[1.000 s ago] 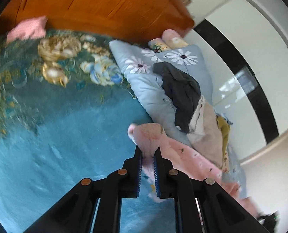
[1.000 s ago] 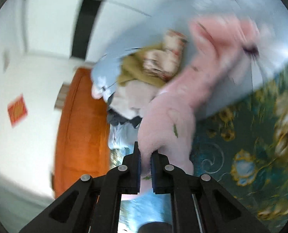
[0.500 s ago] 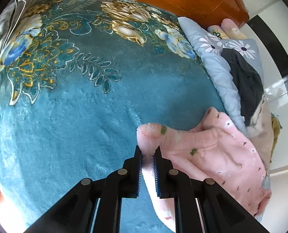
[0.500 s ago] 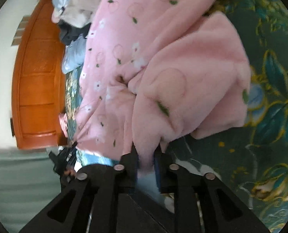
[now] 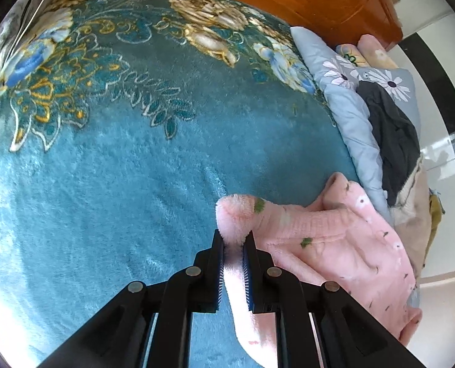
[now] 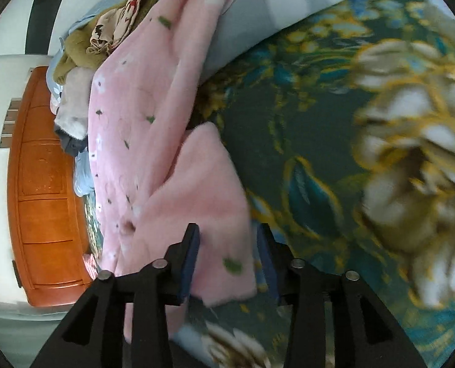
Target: Fold clothes
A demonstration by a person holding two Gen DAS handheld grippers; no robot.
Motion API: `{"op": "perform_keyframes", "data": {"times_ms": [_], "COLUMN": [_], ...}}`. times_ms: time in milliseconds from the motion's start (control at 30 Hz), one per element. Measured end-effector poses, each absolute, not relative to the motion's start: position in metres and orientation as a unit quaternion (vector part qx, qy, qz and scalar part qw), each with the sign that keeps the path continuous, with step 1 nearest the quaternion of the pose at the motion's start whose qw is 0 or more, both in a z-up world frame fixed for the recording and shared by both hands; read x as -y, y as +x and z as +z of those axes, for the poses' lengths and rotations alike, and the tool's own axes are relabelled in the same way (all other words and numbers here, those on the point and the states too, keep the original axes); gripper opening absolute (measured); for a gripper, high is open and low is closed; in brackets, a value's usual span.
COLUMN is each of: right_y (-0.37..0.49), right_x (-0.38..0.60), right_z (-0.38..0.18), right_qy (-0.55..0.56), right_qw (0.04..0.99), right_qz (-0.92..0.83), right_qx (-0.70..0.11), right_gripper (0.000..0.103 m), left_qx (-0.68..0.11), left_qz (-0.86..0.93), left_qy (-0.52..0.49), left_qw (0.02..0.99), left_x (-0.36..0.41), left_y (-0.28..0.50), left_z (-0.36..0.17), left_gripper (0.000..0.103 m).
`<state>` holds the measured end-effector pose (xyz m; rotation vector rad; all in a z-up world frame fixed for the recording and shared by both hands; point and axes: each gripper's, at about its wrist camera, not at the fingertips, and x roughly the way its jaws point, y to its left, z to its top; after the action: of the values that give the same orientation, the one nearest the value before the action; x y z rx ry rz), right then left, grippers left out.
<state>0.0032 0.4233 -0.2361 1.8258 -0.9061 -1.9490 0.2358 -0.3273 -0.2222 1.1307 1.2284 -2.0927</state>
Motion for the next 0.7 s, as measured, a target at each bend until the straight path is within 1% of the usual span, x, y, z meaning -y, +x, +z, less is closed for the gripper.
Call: {"op": "perform_keyframes", "data": {"times_ms": [100,133,233,300,333,367,467,533,633,700], "right_y": [-0.007,-0.009,-0.01,-0.01,-0.009,-0.008,-0.009,-0.011,-0.015,-0.017], "right_x": [-0.418,-0.419,-0.42,-0.419,-0.419,-0.42,-0.436,-0.449,-0.478,-0.499], "right_z": [-0.248,-0.251,-0.252,-0.251,-0.249,-0.246,-0.227,-0.213,-0.183,-0.155], "right_qy": [0.64,0.638,0.642,0.65,0.651,0.651,0.634,0.62,0.593,0.572], "right_qw": [0.141,0.138,0.138,0.152,0.158,0.161,0.168,0.172,0.167,0.155], "right_qz": [-0.689,-0.687,-0.675,-0.662,-0.66,-0.661,-0.67,-0.676,-0.696,-0.724], "right_qx": [0.309,0.319,0.334,0.34,0.34,0.336,0.348,0.359,0.368,0.353], "right_gripper": [0.048,0.048,0.048,0.038,0.023,0.011,0.009,0.008,0.007,0.007], "left_qx": [-0.439,-0.438,-0.439,-0.44,-0.44,-0.442,-0.446,-0.453,-0.467,-0.468], "left_qz": [-0.764,-0.764,-0.76,-0.759,-0.759,-0.758,-0.754,-0.748,-0.742,-0.742], "left_qy": [0.418,0.42,0.429,0.432,0.433,0.435,0.439,0.439,0.435,0.435], "left_qw": [0.223,0.22,0.212,0.209,0.207,0.205,0.202,0.205,0.205,0.204], "left_x": [0.324,0.323,0.32,0.318,0.316,0.315,0.311,0.312,0.314,0.313], "left_y": [0.235,0.235,0.236,0.236,0.237,0.237,0.239,0.242,0.249,0.253], "left_z": [-0.217,-0.216,-0.215,-0.215,-0.215,-0.215,-0.214,-0.213,-0.213,-0.212], "left_gripper": [0.013,0.015,0.015,0.015,0.015,0.016,0.019,0.028,0.035,0.038]}}
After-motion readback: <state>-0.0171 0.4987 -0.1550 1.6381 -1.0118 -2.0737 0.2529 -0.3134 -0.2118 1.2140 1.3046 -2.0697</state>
